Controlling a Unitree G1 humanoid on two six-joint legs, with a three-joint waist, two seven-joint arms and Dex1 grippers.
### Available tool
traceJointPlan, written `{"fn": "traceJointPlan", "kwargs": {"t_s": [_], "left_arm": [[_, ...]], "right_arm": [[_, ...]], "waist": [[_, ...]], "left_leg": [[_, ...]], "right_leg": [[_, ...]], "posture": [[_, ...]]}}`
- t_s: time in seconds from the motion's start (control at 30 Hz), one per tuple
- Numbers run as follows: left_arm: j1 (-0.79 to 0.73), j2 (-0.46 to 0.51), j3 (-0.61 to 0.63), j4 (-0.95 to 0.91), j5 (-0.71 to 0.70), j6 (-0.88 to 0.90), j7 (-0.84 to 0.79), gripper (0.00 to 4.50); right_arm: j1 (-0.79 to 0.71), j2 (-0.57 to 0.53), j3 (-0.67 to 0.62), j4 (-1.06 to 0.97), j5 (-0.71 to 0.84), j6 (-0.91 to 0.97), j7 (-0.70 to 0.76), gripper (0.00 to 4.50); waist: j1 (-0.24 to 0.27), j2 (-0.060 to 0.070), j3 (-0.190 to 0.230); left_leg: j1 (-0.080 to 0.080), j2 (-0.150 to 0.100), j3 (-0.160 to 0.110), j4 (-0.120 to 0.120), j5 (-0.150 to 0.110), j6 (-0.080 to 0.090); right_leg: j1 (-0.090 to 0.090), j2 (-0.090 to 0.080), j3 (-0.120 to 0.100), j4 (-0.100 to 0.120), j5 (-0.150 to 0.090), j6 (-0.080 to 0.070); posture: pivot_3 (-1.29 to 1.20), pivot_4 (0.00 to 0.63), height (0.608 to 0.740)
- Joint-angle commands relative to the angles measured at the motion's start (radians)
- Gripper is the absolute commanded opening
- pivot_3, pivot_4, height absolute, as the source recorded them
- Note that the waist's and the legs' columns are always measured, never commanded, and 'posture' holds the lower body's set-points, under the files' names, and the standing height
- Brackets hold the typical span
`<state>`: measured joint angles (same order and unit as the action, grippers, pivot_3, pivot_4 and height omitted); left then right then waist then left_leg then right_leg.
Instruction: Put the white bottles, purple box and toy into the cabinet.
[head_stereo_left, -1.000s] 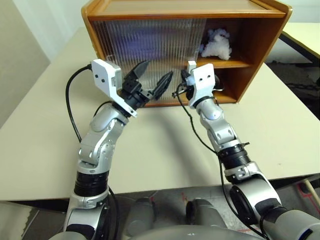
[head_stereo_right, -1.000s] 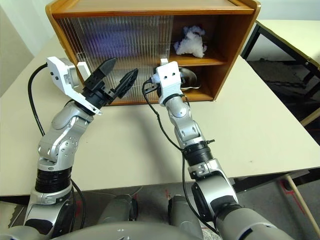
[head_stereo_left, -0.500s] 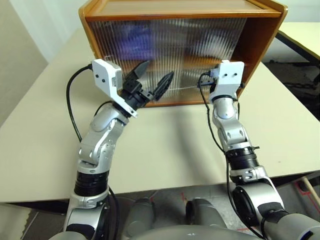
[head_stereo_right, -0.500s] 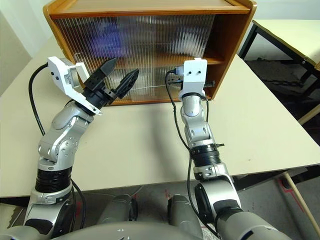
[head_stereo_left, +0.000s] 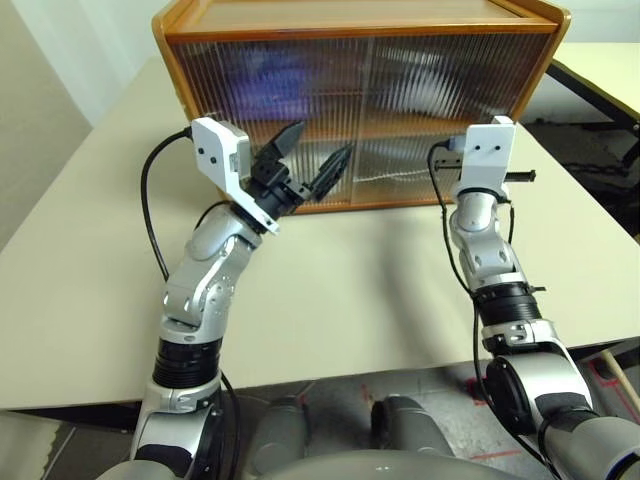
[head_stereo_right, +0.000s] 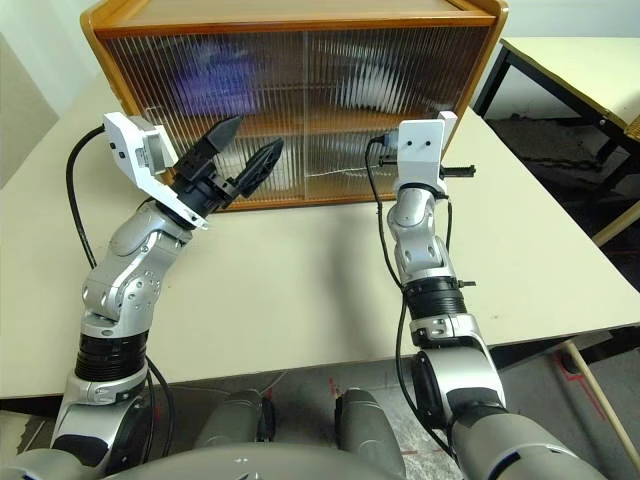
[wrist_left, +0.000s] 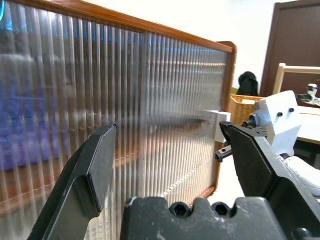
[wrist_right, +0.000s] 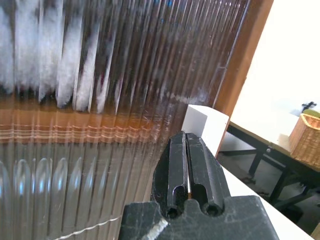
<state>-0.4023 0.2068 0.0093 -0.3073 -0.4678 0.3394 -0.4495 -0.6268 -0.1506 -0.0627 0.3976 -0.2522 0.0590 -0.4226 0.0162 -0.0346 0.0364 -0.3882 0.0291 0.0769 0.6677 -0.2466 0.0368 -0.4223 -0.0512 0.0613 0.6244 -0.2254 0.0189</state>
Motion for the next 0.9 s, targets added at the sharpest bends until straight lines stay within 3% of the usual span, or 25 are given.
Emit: {"fn": "traceJointPlan", "kwargs": {"t_s": [0.03, 0.07, 0.2, 0.27, 0.5, 0.77, 0.9], "left_arm": [[0.009, -0.002, -0.011, -0.001, 0.007, -0.007, -0.005, 4.50], [0.011, -0.003, -0.010, 0.000, 0.006, -0.007, -0.004, 4.50], [0.023, -0.007, -0.012, 0.002, 0.007, -0.010, -0.003, 4.50], [0.029, -0.007, -0.009, 0.004, 0.006, -0.011, -0.004, 4.50], [0.055, 0.019, 0.019, 0.015, -0.001, -0.014, -0.019, 4.50], [0.213, 0.014, 0.082, 0.043, 0.056, -0.115, 0.034, 4.50], [0.362, 0.003, 0.141, 0.079, 0.151, -0.248, 0.108, 4.50]], "right_arm": [[0.021, -0.012, -0.006, -0.032, 0.036, -0.031, 0.067, 0.03], [0.029, -0.011, -0.003, -0.046, 0.047, -0.034, 0.092, 0.03], [0.082, -0.031, -0.003, -0.124, 0.183, -0.088, 0.321, 1.05], [0.113, -0.046, -0.009, -0.165, 0.271, -0.108, 0.451, 1.82], [0.232, -0.107, -0.021, -0.310, 0.400, -0.042, 0.658, 4.47], [0.435, -0.159, -0.055, -0.382, 0.491, -0.115, 0.830, 4.47], [0.559, -0.148, -0.077, -0.386, 0.525, -0.197, 0.887, 4.47]], "waist": [[-0.003, 0.000, 0.000], [-0.003, 0.000, 0.000], [-0.005, 0.000, 0.000], [-0.008, 0.000, 0.000], [-0.019, 0.000, 0.000], [-0.026, 0.000, 0.000], [-0.023, 0.000, 0.000]], "left_leg": [[0.000, 0.000, 0.000, 0.000, 0.000, 0.000], [0.000, 0.000, 0.000, 0.000, 0.000, 0.000], [0.000, 0.000, 0.000, 0.000, 0.000, 0.000], [0.001, 0.000, 0.000, 0.000, 0.000, 0.000], [0.002, 0.001, 0.000, 0.000, 0.000, 0.000], [0.004, 0.001, -0.004, -0.001, 0.000, 0.000], [0.015, 0.002, -0.007, -0.002, -0.001, -0.001]], "right_leg": [[0.000, 0.000, 0.000, 0.000, 0.000, 0.000], [0.000, 0.000, 0.000, 0.000, 0.000, 0.001], [0.000, 0.001, 0.000, 0.000, 0.000, 0.000], [0.000, 0.002, 0.000, 0.000, 0.000, 0.000], [0.001, 0.002, 0.000, 0.000, 0.000, 0.001], [0.009, 0.001, -0.003, -0.002, -0.001, 0.000], [0.018, -0.001, -0.006, -0.003, -0.004, 0.002]], "posture": [[0.11, 0.000, 0.740], [0.11, 0.000, 0.740], [0.10, 0.000, 0.740], [0.10, 0.000, 0.740], [0.09, 0.000, 0.740], [0.10, 0.000, 0.740], [0.10, 0.000, 0.740]]}}
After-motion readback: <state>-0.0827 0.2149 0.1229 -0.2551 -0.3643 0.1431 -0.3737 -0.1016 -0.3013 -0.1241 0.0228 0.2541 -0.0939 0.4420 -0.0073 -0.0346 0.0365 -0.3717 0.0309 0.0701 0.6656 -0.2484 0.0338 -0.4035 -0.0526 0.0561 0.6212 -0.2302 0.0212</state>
